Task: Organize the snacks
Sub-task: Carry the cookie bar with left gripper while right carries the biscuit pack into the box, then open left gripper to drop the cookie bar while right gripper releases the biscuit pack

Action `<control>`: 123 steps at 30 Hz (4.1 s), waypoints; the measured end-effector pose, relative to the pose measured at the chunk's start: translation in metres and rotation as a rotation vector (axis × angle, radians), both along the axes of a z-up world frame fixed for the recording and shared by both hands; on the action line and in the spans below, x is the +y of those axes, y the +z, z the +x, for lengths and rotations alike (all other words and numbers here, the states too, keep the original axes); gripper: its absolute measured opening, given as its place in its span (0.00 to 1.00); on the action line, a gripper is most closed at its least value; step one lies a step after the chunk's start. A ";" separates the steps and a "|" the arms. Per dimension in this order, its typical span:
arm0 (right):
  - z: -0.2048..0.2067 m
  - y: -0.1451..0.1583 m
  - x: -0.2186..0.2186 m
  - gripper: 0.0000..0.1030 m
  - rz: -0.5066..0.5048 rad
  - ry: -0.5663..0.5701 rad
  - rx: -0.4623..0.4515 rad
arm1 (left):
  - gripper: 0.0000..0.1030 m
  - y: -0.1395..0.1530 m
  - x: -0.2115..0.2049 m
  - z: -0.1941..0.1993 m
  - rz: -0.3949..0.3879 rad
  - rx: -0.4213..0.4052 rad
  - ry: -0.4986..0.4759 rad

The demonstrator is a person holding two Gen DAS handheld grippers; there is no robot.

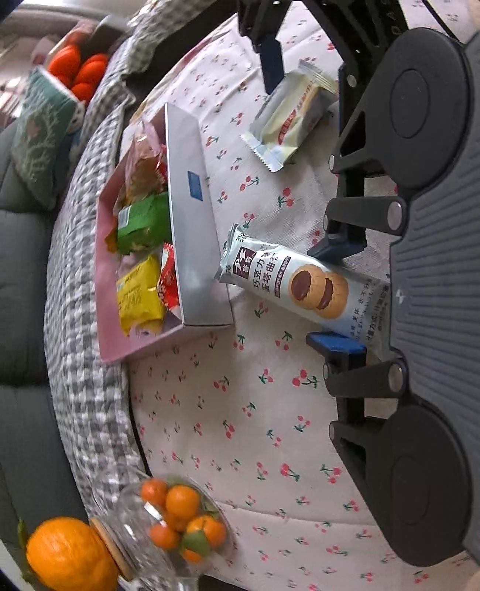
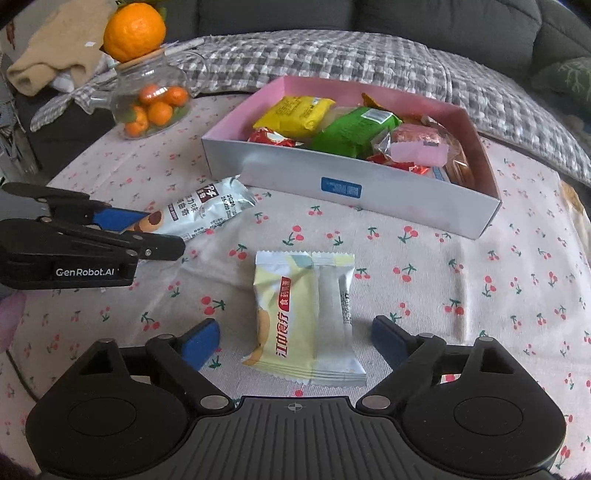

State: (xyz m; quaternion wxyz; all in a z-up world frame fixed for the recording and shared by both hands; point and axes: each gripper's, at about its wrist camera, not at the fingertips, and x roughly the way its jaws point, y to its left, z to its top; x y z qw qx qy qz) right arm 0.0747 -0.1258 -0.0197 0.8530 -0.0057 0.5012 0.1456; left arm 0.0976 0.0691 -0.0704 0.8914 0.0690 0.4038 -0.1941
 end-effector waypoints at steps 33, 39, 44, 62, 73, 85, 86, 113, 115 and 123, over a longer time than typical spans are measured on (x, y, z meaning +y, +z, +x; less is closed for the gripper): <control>0.024 0.033 -0.034 0.45 0.213 -0.221 0.133 | 0.27 0.039 -0.009 -0.012 -0.065 0.104 0.205; 0.036 0.051 -0.051 0.45 0.283 -0.292 0.114 | 0.27 0.055 -0.016 -0.005 -0.070 0.071 0.202; 0.051 0.061 -0.063 0.45 0.355 -0.353 0.095 | 0.27 0.063 -0.024 0.008 -0.071 0.055 0.205; 0.124 0.051 -0.102 0.45 0.488 -0.593 0.033 | 0.27 0.069 -0.054 0.091 -0.058 0.047 0.233; 0.158 0.014 -0.122 0.45 0.482 -0.632 0.032 | 0.27 0.056 -0.087 0.134 -0.050 0.046 0.146; 0.167 0.001 -0.126 0.46 0.480 -0.632 0.024 | 0.28 0.045 -0.101 0.143 -0.042 0.043 0.117; 0.167 0.001 -0.126 0.48 0.483 -0.631 0.023 | 0.28 0.045 -0.101 0.142 -0.041 0.037 0.116; 0.124 0.051 -0.123 0.80 0.347 -0.581 0.016 | 0.83 0.065 -0.093 0.090 0.004 -0.008 0.130; 0.116 0.055 -0.121 0.82 0.317 -0.570 0.021 | 0.88 0.067 -0.092 0.081 0.011 -0.010 0.133; 0.080 0.073 -0.113 0.91 0.242 -0.530 0.012 | 0.99 0.073 -0.084 0.043 0.039 -0.019 0.159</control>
